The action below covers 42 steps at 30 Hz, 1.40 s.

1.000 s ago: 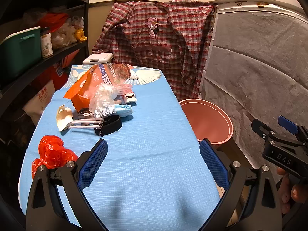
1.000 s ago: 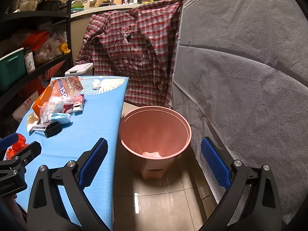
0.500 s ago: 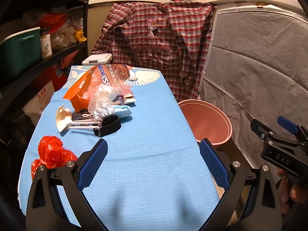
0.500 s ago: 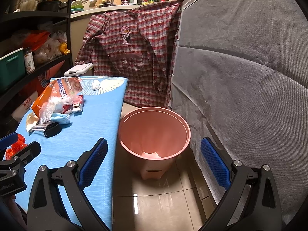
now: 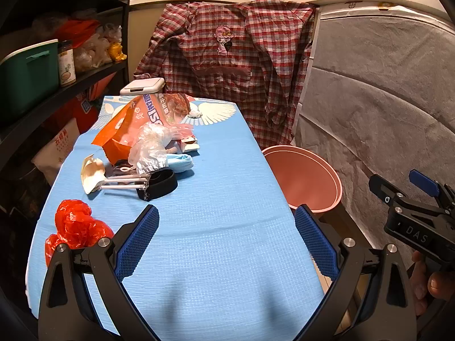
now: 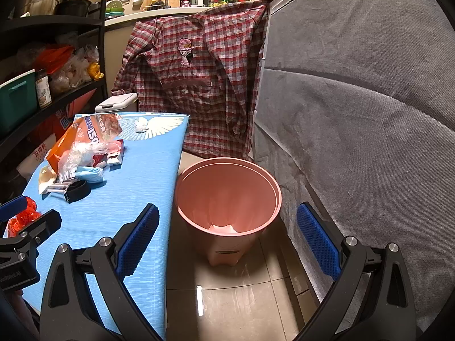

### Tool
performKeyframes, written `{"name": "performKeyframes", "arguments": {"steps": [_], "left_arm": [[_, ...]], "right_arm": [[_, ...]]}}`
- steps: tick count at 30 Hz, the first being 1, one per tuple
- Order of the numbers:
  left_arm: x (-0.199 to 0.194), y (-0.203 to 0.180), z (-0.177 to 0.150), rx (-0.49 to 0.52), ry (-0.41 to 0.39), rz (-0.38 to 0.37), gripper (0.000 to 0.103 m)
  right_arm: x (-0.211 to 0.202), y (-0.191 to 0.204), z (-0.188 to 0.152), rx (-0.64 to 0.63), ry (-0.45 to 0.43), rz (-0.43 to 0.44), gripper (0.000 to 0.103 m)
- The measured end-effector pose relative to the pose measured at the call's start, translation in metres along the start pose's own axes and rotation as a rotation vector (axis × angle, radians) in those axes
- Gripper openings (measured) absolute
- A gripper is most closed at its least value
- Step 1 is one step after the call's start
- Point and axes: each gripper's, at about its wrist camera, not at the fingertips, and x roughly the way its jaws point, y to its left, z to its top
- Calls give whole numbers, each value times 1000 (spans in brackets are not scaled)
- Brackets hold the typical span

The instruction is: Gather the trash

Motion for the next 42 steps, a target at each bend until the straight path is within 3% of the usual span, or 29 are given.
{"name": "performKeyframes", "arguments": {"steps": [8, 14, 23, 27, 38, 42], "left_arm": [[1, 0, 0, 3, -4, 1, 93], [0, 12, 0, -22, -6, 11, 90], [0, 52, 4, -82, -7, 108, 84], [2, 74, 6, -113, -1, 191, 83], [14, 126, 9, -197, 29, 337, 83], [18, 140, 9, -213, 30, 387, 80]], "right_arm": [[1, -3, 3, 0, -13, -7, 94], [3, 5, 6, -5, -26, 27, 83], [8, 45, 12, -46, -24, 125, 71], [10, 62, 16, -24, -21, 222, 58], [32, 123, 66, -39, -22, 475, 56], [58, 158, 79, -37, 26, 566, 47]]}}
